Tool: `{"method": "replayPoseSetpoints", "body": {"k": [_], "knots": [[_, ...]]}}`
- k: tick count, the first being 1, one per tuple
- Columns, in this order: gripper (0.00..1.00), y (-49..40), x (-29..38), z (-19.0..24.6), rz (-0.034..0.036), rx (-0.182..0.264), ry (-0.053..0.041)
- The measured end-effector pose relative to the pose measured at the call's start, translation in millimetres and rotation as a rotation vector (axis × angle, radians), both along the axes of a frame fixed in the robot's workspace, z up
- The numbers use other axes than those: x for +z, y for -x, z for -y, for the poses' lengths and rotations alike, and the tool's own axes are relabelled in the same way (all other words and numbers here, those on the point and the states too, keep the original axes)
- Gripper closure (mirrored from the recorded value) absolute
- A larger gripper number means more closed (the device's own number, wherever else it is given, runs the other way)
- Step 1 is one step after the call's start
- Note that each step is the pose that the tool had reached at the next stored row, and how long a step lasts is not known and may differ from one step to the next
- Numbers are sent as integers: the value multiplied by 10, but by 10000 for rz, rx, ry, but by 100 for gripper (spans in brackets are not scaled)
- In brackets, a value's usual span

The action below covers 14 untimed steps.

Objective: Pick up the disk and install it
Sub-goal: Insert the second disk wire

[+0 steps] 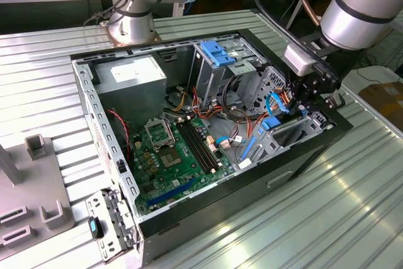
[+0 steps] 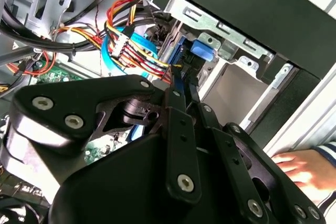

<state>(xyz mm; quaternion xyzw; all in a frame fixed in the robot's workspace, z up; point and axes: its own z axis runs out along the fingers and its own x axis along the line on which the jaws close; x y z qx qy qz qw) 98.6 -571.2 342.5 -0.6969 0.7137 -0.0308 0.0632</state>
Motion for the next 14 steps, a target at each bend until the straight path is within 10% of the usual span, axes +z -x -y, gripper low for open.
{"method": "replayPoseSetpoints", "body": {"k": [5, 14], "knots": [[83, 0, 76, -2, 0, 0, -4], [83, 7, 17, -1, 0, 0, 0]]}}
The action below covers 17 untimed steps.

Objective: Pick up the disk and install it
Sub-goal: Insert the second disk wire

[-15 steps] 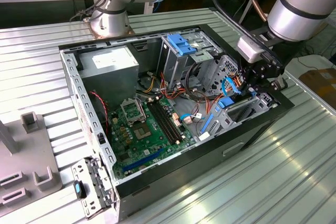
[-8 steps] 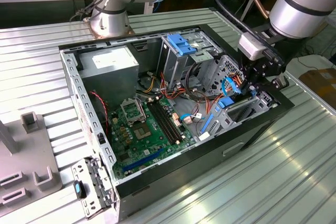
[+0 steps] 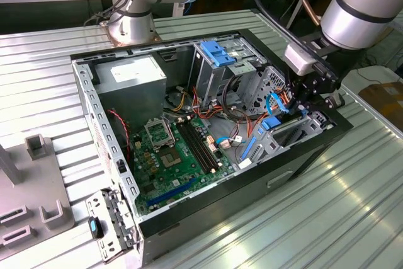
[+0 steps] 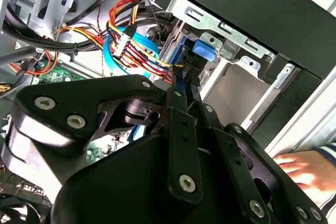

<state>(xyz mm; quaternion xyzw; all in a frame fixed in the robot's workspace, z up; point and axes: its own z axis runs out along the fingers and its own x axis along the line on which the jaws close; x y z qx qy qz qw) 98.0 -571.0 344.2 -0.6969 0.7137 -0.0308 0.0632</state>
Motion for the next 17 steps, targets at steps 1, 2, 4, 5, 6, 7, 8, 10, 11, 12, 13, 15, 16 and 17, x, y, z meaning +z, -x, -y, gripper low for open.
{"method": "replayPoseSetpoints", "body": {"k": [1, 2, 4, 5, 6, 7, 8, 10, 11, 12, 13, 15, 16, 17], "knots": [[83, 0, 0, 0, 0, 0, -1], [83, 0, 2, -1, 0, 0, -3], [83, 0, 9, -1, 0, 0, -3], [83, 0, 12, -1, 0, 0, -3], [83, 0, 12, -1, 0, 0, -7], [83, 0, 13, -1, 0, 0, -9], [83, 0, 13, -1, 0, 0, -15], [83, 0, 11, -1, 0, 0, -52], [83, 0, 6, -1, 0, 0, -53], [83, 0, -1, -1, 0, 1, -52], [83, 2, -14, -1, 0, 1, -52], [83, 5, -36, -1, 0, 0, -51], [83, 7, -42, -1, 0, 0, -53], [83, 10, -47, -1, 0, 0, -50]]}}
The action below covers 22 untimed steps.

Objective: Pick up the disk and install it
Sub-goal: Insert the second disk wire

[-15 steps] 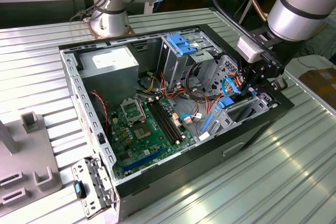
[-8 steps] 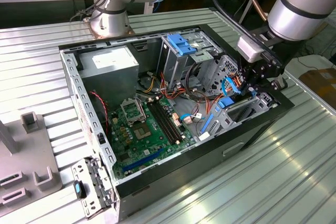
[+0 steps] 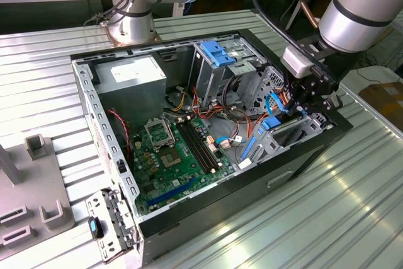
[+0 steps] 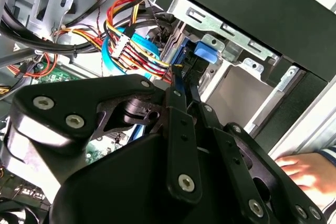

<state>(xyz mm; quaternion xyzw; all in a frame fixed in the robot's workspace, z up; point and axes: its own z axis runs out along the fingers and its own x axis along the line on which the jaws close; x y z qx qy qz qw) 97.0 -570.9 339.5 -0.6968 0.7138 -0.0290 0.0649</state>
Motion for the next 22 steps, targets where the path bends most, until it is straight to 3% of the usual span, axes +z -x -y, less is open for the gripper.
{"method": "replayPoseSetpoints", "body": {"k": [4, 5, 7, 9, 13, 15, 16, 21, 22], "knots": [[83, 2, -3, 0, 0, 0, -2], [76, 2, -3, 0, 0, 0, -2], [76, 2, -1, 0, 0, 1, -3], [76, 1, 120, -9, 5, 0, -3], [76, 2, 292, -24, 25, 0, -1], [76, 1, 292, -24, 26, 0, 2], [76, 2, 294, -41, 26, 0, 6], [76, 15, 294, -223, 27, 0, 4], [76, 20, 297, -239, 32, 0, 4]]}}
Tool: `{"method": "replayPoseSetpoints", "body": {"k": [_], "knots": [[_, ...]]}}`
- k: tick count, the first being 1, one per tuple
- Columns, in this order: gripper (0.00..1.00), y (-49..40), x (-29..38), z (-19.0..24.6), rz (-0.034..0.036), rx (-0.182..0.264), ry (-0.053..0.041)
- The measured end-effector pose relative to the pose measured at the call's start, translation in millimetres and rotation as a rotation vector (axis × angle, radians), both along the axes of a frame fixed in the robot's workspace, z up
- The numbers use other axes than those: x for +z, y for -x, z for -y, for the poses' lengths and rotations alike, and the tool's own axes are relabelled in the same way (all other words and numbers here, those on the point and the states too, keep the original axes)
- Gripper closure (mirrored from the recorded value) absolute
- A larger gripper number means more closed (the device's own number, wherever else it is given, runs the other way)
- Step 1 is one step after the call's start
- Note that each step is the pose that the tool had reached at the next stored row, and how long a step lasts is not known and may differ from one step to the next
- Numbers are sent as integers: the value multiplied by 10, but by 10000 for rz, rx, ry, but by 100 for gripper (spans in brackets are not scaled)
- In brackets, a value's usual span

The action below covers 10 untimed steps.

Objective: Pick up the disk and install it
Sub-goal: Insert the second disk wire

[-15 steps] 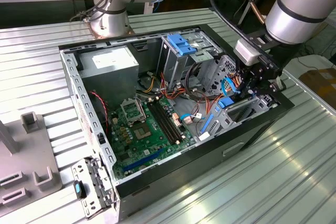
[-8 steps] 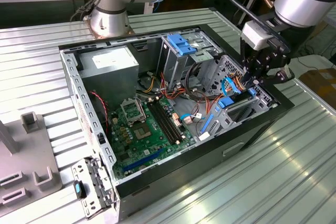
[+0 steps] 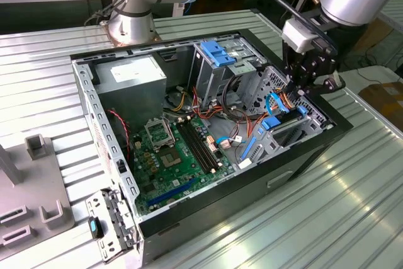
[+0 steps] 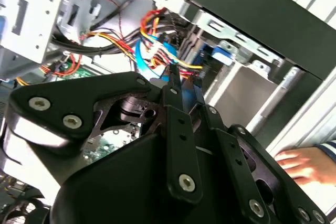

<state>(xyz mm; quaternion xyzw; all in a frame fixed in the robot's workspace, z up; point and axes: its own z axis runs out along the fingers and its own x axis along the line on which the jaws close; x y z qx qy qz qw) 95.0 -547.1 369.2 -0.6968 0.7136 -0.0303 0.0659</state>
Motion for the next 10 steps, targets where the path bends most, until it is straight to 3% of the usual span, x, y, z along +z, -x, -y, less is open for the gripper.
{"method": "replayPoseSetpoints", "body": {"k": [3, 4, 5, 10], "knots": [[76, 34, 64, -36, 171, 0, -1], [76, 48, 109, -58, 292, -1, 2], [76, 50, 114, -61, 317, 0, -1], [76, 50, 115, -61, 317, 0, 6]]}}
